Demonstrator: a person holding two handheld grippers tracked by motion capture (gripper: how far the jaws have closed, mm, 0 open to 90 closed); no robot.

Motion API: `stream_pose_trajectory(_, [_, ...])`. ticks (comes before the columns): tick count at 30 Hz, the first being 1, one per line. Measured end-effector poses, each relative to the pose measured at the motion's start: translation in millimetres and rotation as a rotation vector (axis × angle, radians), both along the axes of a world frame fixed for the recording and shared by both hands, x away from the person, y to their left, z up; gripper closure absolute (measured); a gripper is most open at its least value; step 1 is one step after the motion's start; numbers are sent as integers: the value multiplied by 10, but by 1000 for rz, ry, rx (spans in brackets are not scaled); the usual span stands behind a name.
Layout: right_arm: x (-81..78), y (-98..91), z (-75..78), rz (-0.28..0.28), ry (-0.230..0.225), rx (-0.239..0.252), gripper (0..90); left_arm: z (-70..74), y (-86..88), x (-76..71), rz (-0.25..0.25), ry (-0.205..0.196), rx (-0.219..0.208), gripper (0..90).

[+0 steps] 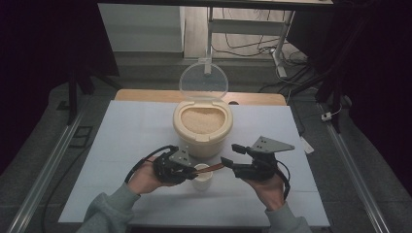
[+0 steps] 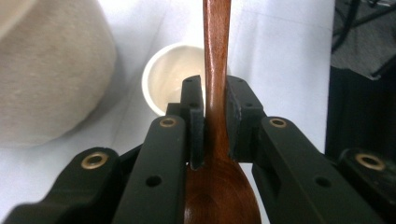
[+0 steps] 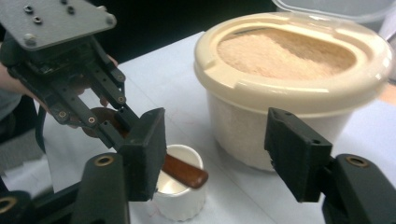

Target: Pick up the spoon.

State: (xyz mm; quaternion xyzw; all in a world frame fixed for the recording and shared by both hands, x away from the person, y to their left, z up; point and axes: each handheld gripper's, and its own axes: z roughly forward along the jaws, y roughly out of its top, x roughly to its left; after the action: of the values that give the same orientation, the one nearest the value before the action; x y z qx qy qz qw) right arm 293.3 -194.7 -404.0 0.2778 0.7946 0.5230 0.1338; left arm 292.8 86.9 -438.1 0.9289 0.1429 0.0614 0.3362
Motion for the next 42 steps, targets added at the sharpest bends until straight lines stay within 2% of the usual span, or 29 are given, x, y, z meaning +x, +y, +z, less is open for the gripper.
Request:
stream_pose_trajectory(5, [-19, -46, -77, -42, 20, 10, 337, 22, 31, -5, 35, -29, -34, 777])
stream_pose_trajectory(11, [-36, -29, -159, -47, 47, 5, 332, 41, 49, -14, 69, -59, -72, 777])
stream_pose_trajectory(20, [-8, 89, -276, -59, 91, 7, 335, 36, 13, -39, 75, -75, -89, 777])
stream_pose_trajectory(24, [5, 149, -319, -56, 132, 35, 355, 45, -12, -56, 74, -86, -98, 777])
stream_pose_trajectory(32, [14, 196, -349, -51, 170, 68, 401, 43, -40, -80, 70, -100, -104, 777])
stream_pose_trajectory(42, [23, 233, -363, -50, 209, 143, 509, 36, -74, -100, 68, -115, -102, 778])
